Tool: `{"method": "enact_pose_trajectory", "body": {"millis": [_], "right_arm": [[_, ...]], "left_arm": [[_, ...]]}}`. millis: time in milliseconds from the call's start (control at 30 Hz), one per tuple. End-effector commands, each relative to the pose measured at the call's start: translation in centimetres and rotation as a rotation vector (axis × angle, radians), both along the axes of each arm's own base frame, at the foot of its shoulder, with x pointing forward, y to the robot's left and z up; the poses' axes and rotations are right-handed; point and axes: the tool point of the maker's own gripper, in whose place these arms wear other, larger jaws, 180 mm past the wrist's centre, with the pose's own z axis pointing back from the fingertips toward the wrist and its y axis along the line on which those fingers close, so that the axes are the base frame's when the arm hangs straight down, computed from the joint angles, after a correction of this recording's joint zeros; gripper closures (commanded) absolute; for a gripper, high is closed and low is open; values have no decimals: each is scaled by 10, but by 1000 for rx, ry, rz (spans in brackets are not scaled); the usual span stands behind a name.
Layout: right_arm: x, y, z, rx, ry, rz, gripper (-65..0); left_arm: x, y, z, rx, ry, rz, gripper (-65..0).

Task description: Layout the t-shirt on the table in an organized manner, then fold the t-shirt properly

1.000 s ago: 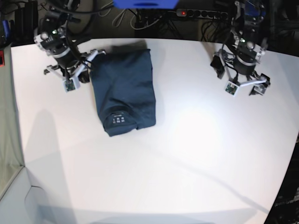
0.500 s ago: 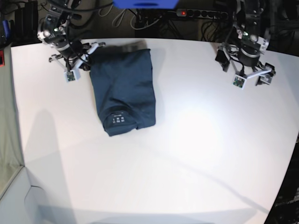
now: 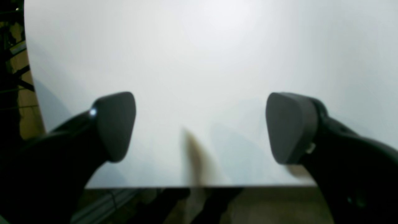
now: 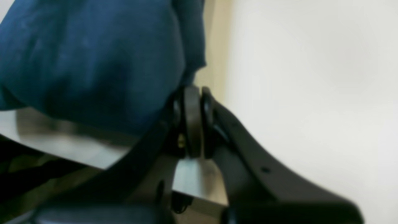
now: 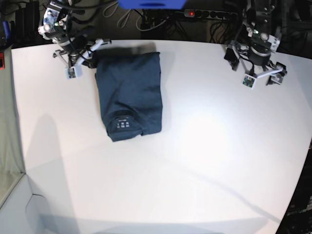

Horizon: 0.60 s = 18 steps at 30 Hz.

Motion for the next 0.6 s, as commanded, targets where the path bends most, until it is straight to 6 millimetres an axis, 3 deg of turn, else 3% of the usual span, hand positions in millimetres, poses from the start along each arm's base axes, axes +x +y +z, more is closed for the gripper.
{"method": "enact_pose_trajectory", "body": {"millis": [0,100,167,300,400,500,567], "right_arm": [[1,-12,5,-26,-14,-17,0],[3,-32,8,-52,-23,-71,0],[1,-52,10,-86,-22,-108,0],[-11,-92,25,-175,-29,-177,0],[-36,-130,35,-263,-3,-236,0],[-59,-159,39,-334,41,-266,0],[-80,-179,38,-382,93,-288,0]], "left_arm": [[0,-1,8,4,-26,-3,-650],[-10,-14,9,-64,-28,16,-635],[-17,-22,13,-107,-32,17,-576],[-40,-39,19,-188,-18,22,-311],[-61,-50,13,-239,20,52,-99],[-74,-53,8,-254,50,65,-11],[-87,-57,3,-266,81,82,0]]}}
